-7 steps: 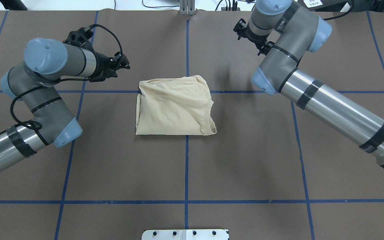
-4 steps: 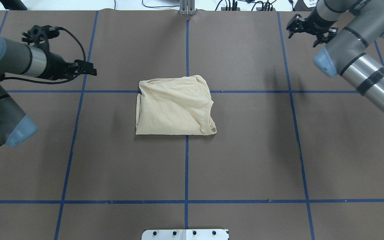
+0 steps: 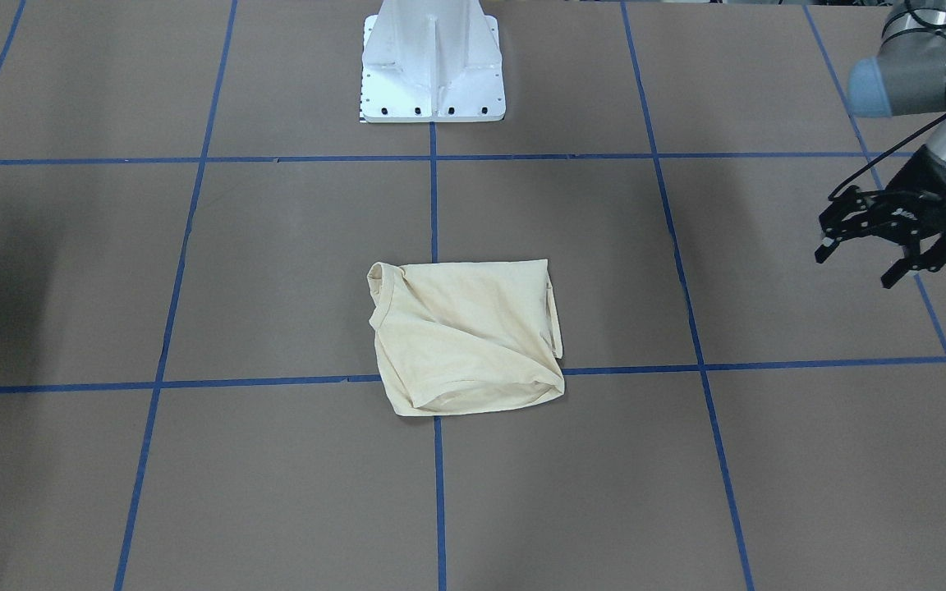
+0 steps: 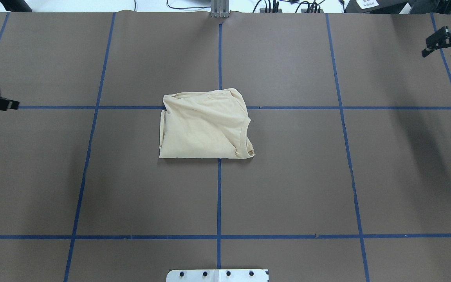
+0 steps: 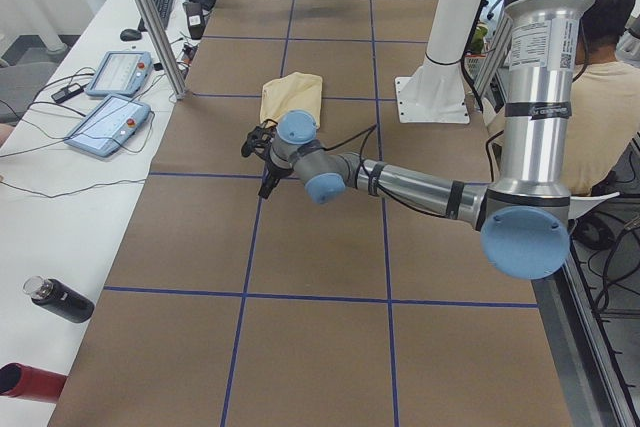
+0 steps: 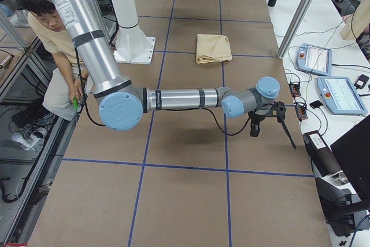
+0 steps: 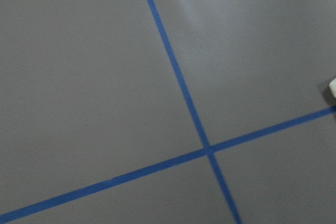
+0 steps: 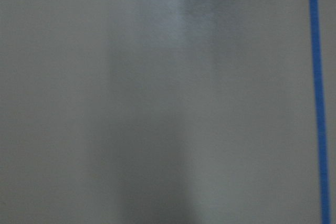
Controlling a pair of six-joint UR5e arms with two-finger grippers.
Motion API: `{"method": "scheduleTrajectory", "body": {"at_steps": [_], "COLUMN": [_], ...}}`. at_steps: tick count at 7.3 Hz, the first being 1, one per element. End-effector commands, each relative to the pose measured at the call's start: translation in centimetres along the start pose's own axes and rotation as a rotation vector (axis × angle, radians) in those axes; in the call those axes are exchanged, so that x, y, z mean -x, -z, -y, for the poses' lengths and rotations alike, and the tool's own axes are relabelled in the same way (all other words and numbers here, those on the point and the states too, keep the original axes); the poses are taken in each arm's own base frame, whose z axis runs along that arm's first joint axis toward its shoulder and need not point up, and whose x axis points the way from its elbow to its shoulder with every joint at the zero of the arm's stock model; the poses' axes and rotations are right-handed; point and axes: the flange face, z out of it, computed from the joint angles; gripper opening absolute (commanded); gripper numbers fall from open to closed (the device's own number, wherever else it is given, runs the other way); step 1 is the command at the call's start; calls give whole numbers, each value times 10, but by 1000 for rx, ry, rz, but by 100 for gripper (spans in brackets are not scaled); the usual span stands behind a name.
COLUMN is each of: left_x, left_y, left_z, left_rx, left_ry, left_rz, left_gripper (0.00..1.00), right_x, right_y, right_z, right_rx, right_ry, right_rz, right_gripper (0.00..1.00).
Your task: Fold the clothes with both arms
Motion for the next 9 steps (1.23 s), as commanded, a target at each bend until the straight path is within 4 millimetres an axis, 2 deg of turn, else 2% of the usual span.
{"method": "scheduleTrajectory", "body": {"at_steps": [1,2,3,4,7,8,9], "left_x": [65,92,109,111,114,116,120], "left_y": [50,69,81,81,81,78,76], "left_z": [-62,-86,-98,-100,-105,-103,-105], "left_rx": [18,15,9,13,17,20,28], "left_ry": [-59,-92,-124,-118,-112,-108,-100], "left_rz": [20,57,87,93,104,101,106], "left_gripper": [100,100,100,100,100,100,100], "right_x": [-89,-118,-141,-147,-150,-151,-157], "right_y": [-1,-4,-5,-1,0,2,1], "right_z": [-63,-88,-106,-108,-109,-114,-136], "right_rx": [31,43,52,46,52,40,42], "right_ry": [142,181,222,245,236,252,247], "right_rz": [-5,-10,-13,-14,-7,-26,-34], "right_gripper": [100,100,100,100,100,100,100]}}
